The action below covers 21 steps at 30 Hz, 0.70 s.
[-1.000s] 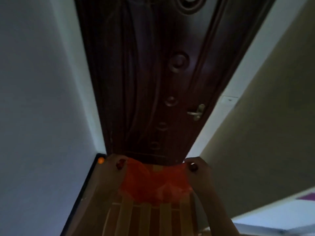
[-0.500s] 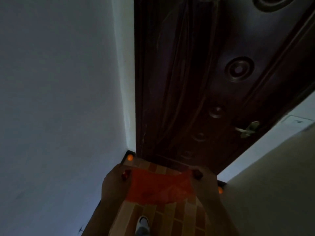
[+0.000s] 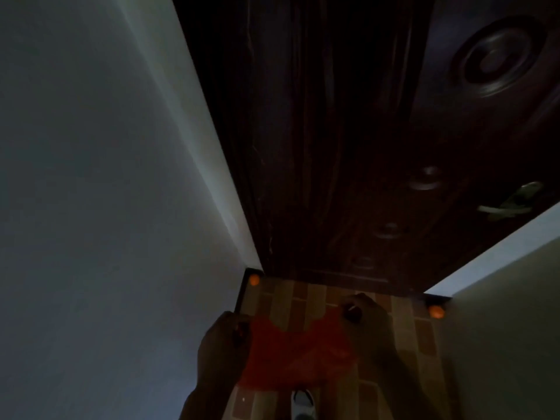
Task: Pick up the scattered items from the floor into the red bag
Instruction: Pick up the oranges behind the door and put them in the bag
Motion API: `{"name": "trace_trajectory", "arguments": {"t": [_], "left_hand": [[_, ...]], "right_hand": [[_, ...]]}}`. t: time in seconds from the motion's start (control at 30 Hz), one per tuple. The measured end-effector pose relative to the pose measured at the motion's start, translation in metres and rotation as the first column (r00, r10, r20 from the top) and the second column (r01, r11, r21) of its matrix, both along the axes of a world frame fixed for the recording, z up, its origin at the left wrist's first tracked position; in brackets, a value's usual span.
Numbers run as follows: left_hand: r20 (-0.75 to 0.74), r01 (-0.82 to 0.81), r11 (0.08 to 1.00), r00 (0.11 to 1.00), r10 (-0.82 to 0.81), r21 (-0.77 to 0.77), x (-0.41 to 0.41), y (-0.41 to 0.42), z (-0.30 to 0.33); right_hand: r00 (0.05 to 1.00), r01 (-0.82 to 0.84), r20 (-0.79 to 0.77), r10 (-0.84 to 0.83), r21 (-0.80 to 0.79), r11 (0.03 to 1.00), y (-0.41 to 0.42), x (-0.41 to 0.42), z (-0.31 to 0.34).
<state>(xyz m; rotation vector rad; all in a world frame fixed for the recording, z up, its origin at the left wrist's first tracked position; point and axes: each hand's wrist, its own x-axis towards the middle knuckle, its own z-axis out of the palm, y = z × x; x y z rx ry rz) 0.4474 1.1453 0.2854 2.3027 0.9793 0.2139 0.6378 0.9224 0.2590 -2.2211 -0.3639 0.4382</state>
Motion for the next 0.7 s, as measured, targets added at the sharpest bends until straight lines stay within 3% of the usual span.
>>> {"name": "trace_trajectory", "arguments": {"t": [0.27, 0.43, 0.6, 0.7], "left_hand": [[-0.201, 0.048, 0.992, 0.977, -0.071, -0.116, 0.015, 0.037, -0.04], [-0.149, 0.148, 0.981, 0.975, -0.165, -0.123, 0.012, 0.065, -0.066], [-0.127, 0.238, 0.958, 0.957, -0.259, -0.162, 0.005, 0.087, -0.097], [-0.132, 0.258, 0.945, 0.949, -0.288, -0.202, 0.004, 0.101, -0.138]], "right_hand": [[0.992, 0.063, -0.108, -0.066, -0.031, 0.998, 0.026, -0.003, -0.051], [0.983, 0.128, -0.126, -0.134, -0.06, 0.99, 0.041, -0.03, -0.072], [0.98, 0.196, -0.002, -0.197, -0.102, 0.975, 0.053, -0.063, -0.101], [0.966, 0.256, -0.013, -0.257, -0.071, 0.964, 0.058, -0.073, -0.138]]}}
